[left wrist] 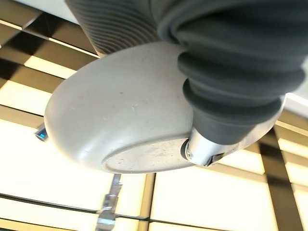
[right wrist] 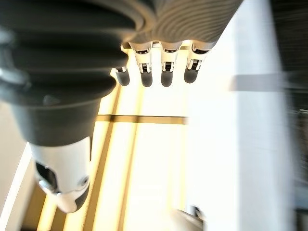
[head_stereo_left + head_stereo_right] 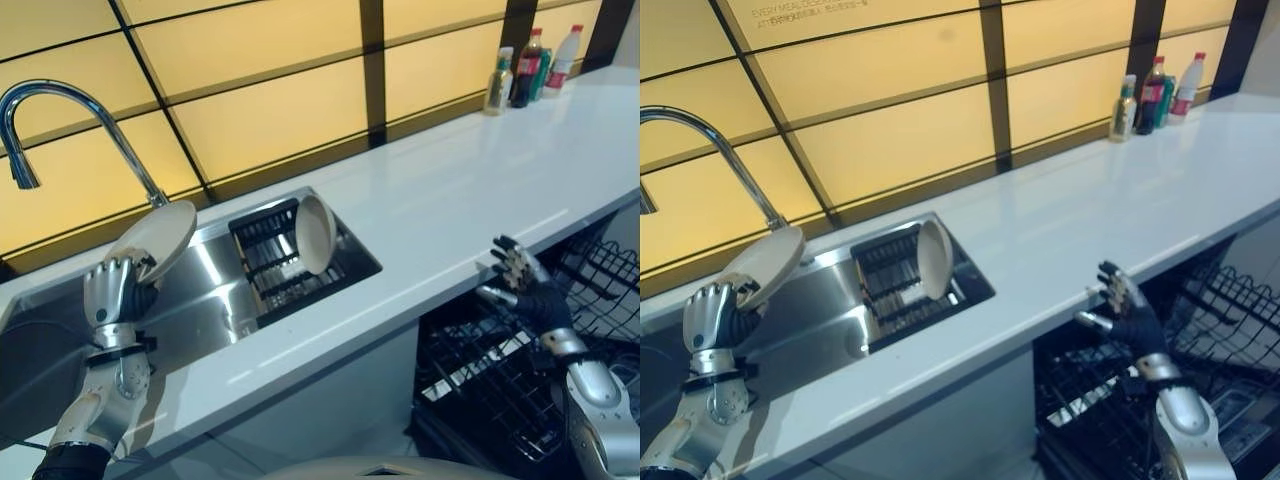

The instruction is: Pick up plates and place into dishwasher.

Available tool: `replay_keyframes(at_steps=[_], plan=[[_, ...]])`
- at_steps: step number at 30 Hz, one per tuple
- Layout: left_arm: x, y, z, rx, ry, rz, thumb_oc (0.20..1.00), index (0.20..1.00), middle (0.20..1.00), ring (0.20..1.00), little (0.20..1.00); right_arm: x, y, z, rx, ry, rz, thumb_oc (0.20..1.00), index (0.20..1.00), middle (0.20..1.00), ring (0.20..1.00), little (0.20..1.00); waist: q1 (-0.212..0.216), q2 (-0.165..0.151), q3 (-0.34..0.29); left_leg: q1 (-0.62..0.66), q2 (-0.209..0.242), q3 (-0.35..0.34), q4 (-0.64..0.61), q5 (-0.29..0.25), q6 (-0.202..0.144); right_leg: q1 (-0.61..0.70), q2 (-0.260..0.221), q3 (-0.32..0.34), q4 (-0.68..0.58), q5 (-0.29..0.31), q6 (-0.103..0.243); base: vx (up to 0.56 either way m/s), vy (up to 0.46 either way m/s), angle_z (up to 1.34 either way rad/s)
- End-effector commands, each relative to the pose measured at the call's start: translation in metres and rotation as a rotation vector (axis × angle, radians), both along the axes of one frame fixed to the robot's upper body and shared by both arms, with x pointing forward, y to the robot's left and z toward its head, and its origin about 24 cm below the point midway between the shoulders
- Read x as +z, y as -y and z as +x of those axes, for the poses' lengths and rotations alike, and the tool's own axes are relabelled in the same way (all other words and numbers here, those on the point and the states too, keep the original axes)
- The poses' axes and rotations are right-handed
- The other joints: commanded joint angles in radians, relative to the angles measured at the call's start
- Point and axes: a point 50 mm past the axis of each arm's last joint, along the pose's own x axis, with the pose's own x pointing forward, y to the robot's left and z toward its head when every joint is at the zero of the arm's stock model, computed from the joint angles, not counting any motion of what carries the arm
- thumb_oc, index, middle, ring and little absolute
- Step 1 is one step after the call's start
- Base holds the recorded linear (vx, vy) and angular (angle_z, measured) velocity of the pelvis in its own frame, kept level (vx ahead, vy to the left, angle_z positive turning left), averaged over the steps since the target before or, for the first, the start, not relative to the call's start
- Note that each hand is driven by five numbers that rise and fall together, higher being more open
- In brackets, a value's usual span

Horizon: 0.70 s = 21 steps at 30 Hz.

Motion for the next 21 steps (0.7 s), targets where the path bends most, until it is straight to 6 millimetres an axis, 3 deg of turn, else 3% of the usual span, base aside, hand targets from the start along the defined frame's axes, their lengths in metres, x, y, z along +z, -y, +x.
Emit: replay_keyframes(at_steps=[1, 6, 12, 21], plan=[[0.069, 0.010, 0.037, -0.144, 0.245, -0.002, 0.200, 0.200, 0.200, 0.200, 0.200, 0.070, -0.026, 0.025, 0.074, 0.408, -0.043, 1.000, 1.000, 1.000, 1.000, 1.000, 0.049, -0.015, 0.026, -0.048, -0.079, -0.026, 0.090, -0.112, 0.073, 0.022, 0.099, -0.078, 0.041, -0.137, -0.065, -0.07, -0.090, -0.03], [0.085, 0.033, 0.043, -0.338, 0.232, -0.119, 0.200, 0.200, 0.200, 0.200, 0.200, 0.085, -0.042, 0.031, 0.114, 0.478, -0.067, 1.000, 1.000, 1.000, 1.000, 1.000, 0.087, -0.036, 0.023, -0.049, -0.070, -0.042, 0.085, -0.114, 0.074, 0.030, 0.113, -0.077, 0.034, -0.135, -0.064, -0.05, -0.090, -0.01], [0.104, 0.082, 0.045, -0.764, 0.094, -0.320, 0.200, 0.200, 0.200, 0.200, 0.200, 0.093, -0.053, 0.036, 0.153, 0.521, -0.064, 1.000, 1.000, 1.000, 1.000, 1.000, 0.109, -0.057, 0.023, -0.041, -0.062, -0.051, 0.066, -0.113, 0.074, 0.042, 0.123, -0.091, 0.026, -0.133, -0.067, -0.04, -0.061, 0.02], [0.119, 0.114, 0.044, -1.090, -0.045, -0.538, 0.200, 0.200, 0.200, 0.200, 0.200, 0.098, -0.073, 0.044, 0.254, 0.514, -0.101, 1.000, 1.000, 1.000, 1.000, 1.000, 0.123, -0.065, 0.018, -0.047, -0.067, -0.061, 0.068, -0.119, 0.079, 0.042, 0.129, -0.090, 0.015, -0.131, -0.070, 0.00, -0.003, 0.00]])
